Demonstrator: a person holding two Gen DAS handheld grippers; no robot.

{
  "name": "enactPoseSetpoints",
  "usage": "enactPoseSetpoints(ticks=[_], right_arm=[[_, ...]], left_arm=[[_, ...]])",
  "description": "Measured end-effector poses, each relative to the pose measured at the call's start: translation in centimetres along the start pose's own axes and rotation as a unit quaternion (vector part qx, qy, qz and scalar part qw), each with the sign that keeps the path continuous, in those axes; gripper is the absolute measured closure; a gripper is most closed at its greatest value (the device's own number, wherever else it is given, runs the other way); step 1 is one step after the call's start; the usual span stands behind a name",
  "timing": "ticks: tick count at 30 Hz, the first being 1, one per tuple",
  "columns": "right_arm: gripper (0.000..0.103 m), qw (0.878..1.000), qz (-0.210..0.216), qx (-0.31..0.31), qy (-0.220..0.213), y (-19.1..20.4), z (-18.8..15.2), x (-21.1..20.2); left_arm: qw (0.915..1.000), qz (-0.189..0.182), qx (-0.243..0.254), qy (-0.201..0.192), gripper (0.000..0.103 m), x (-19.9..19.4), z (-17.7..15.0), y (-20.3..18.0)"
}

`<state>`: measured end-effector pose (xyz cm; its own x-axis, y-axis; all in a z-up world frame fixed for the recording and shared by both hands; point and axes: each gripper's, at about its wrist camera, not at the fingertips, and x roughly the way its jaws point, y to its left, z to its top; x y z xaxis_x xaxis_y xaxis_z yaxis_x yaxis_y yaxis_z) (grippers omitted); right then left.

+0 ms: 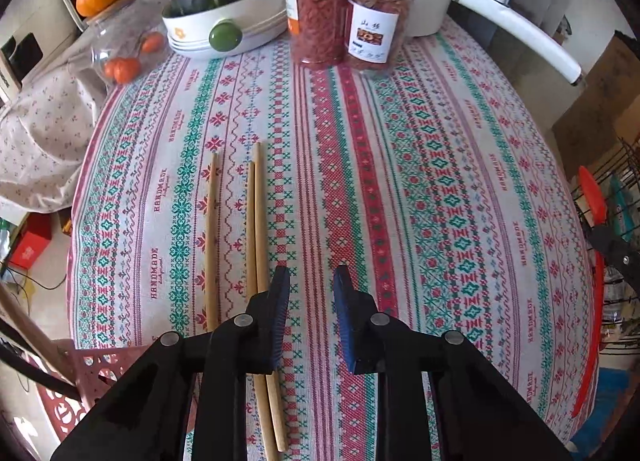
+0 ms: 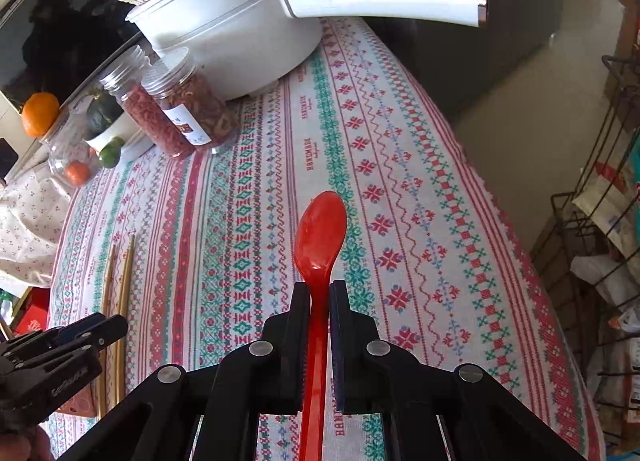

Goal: Organize utensils
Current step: 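Grasp a bamboo chopstick with the left tool while the right tool lifts the red spoon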

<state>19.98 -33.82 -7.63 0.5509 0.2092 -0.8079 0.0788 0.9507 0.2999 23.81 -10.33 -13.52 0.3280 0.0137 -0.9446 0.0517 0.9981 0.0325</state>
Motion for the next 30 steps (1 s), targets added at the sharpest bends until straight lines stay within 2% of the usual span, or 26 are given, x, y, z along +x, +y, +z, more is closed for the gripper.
enactPoseSetpoints(ticks=[3, 9, 13, 20, 26, 30], right_arm=[[0.097, 1.000, 0.008, -0.002, 0.001, 0.1, 0.1, 0.2], [0.097, 1.000, 0.009, -0.004, 0.000, -0.4, 0.2, 0.3], [0.097, 1.000, 0.006, 0.001, 0.003, -0.9, 0.2, 0.5], [0.097, 1.000, 0.002, 0.003, 0.006, -1.0, 0.3, 1.0], [0.097, 1.000, 0.004, -0.001, 0.006, -0.7, 0.4, 1.2], [0.097, 1.000, 0.004, -0.002, 0.005, -0.6, 0.4, 1.2]], left_arm=[[0.9996, 0.025, -0.006, 0.009, 0.088, 1.4, 0.5, 0.7], [0.9983, 0.056, -0.014, 0.008, 0.088, 2.8, 1.0, 1.3], [0.9975, 0.067, -0.022, -0.001, 0.088, 2.9, 1.2, 1.6], [0.9951, 0.096, -0.024, -0.005, 0.096, 2.8, 1.8, 2.5], [0.9964, 0.081, -0.023, 0.013, 0.098, 3.5, 1.8, 2.5], [0.9960, 0.086, -0.015, 0.021, 0.098, 3.8, 1.7, 2.2]])
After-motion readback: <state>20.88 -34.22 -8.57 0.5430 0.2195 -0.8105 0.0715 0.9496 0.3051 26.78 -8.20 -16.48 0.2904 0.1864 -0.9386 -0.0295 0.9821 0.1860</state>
